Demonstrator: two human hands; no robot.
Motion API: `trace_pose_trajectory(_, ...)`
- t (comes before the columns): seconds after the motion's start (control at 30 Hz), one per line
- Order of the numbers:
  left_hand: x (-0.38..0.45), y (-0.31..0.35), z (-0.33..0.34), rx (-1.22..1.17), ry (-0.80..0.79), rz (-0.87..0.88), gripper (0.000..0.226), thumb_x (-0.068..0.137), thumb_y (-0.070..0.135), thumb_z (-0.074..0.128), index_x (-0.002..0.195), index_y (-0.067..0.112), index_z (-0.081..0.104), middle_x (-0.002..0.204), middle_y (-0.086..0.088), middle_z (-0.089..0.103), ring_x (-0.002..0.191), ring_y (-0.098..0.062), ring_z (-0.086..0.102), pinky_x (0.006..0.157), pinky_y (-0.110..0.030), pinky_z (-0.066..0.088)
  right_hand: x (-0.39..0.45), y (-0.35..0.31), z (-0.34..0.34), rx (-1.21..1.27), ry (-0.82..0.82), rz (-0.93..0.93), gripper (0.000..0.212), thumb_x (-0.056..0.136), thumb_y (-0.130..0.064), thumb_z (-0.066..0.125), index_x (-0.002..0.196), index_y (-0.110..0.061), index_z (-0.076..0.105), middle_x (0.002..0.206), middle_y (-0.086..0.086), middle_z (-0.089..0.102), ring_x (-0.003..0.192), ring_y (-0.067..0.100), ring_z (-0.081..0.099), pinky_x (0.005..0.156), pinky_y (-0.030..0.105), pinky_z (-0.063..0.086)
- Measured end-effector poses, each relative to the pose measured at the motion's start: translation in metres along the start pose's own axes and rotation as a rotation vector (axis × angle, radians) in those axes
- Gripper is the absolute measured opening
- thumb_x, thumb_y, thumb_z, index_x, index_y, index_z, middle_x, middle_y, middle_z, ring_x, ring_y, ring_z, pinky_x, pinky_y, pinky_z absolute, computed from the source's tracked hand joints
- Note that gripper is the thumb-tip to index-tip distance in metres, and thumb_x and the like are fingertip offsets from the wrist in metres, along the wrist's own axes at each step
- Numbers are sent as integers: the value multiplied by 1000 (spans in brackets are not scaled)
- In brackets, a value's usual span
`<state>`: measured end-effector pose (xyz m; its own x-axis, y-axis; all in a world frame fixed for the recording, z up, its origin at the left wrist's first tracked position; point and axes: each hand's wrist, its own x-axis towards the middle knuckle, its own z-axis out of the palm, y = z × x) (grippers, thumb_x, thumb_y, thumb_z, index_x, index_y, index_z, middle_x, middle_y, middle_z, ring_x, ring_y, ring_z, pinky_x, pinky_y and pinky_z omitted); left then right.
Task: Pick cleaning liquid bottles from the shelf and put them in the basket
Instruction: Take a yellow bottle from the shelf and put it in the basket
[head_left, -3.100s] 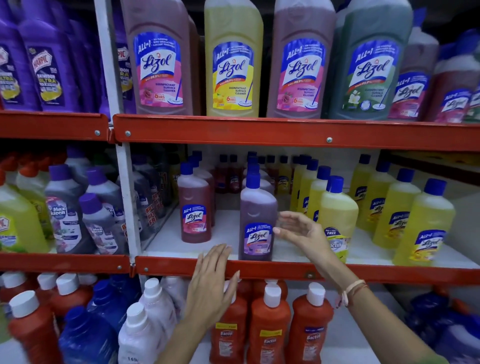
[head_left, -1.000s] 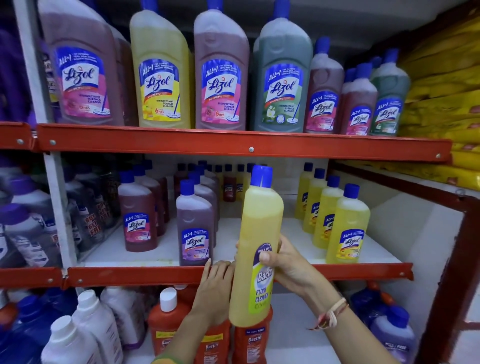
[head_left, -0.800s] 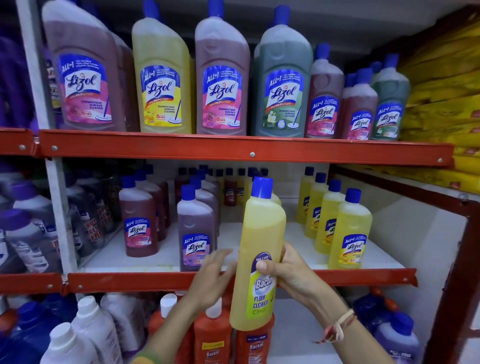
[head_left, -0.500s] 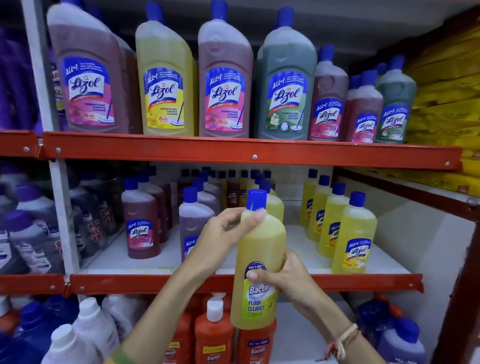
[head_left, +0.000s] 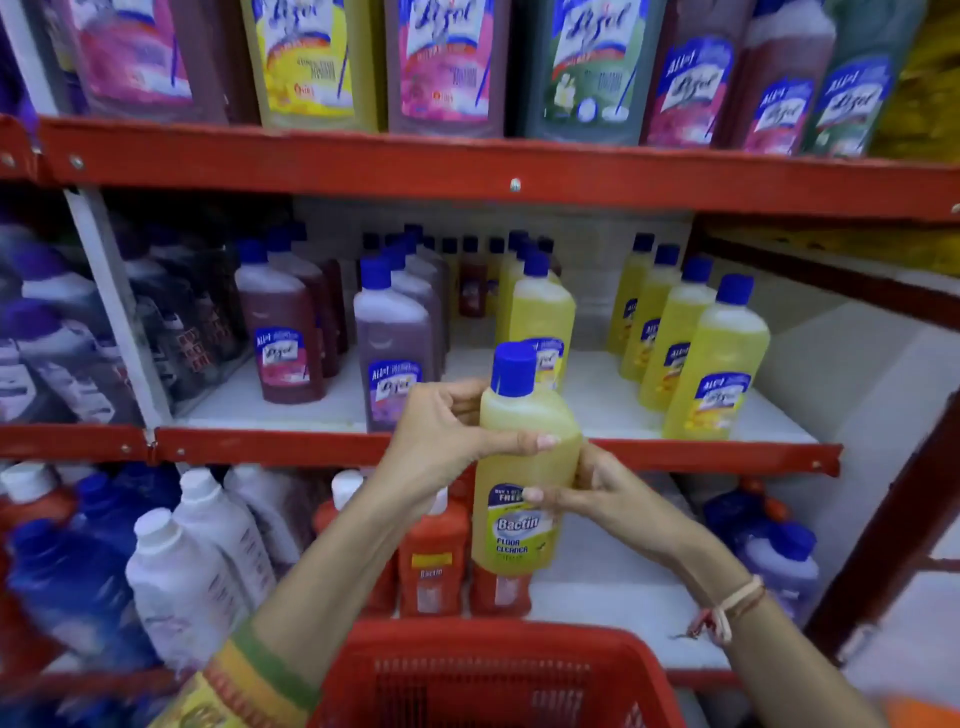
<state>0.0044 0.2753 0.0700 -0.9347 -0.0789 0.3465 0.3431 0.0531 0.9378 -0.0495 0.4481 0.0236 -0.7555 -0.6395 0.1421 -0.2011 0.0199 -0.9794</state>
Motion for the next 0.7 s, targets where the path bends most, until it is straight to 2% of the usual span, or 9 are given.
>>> trace_pose_trajectory(0.1,-17,-27,7,-9,-9,-89,41,55,-8,84,92,2,72,92,-13,76,85,-20,71,73,-28,59,-18,27,2,-3,9,65,66,78,0,67,136,-18,41,117,-8,71,113,14,64,87,25,55)
trace_pose_trajectory(0.17,-29,-46,11,-5,-21,-140,44,54,-8,84,95,2,72,94,-14,75,81,-15,69,69,-24,57,-30,47,6,-12,20,129,63,78,0,68,133,-19,44,116,-8,71,112,17,65,88,26,55)
trace_pose_trajectory(0.23,-42,-67,17,-3,-38,-195,47,54,-9,84,98,2,71,96,-17,74,80,-15,68,70,-26,58,-43,69,7,-46,23,189,55,78,0,69,126,-20,50,109,-9,74,106,13,67,85,24,55)
trace_pose_trajectory(0.37,-69,-116,25,1,-62,-294,48,51,-6,87,95,5,71,95,-17,74,80,-19,69,74,-33,59,-67,113,13,-113,54,273,62,78,-1,72,132,-18,48,119,7,69,109,17,65,91,32,55)
trace_pose_trajectory(0.43,-84,-141,29,5,-51,-331,50,50,-4,88,96,8,72,94,-11,75,82,-17,69,75,-32,58,-77,139,15,-136,72,325,67,75,0,75,134,-16,48,122,9,67,111,20,64,94,37,54)
trace_pose_trajectory(0.53,-112,-182,34,0,-32,-416,53,47,-5,89,94,11,73,88,-2,76,81,-14,69,75,-31,56,-93,184,23,-208,66,364,69,65,-19,83,127,-26,54,124,8,67,115,27,62,99,50,50)
trace_pose_trajectory(0.6,-132,-210,38,16,-22,-467,56,40,5,93,92,15,74,88,-1,77,81,-15,68,78,-37,56,-105,215,31,-300,98,400,66,57,-34,81,119,-33,57,120,3,68,113,25,63,98,47,50)
trace_pose_trajectory(0.7,-158,-247,43,71,29,-558,63,27,22,93,86,23,74,82,5,76,79,-11,67,77,-36,55,-121,240,46,-427,149,474,64,58,-30,80,117,-16,59,110,9,70,107,32,64,91,41,49)
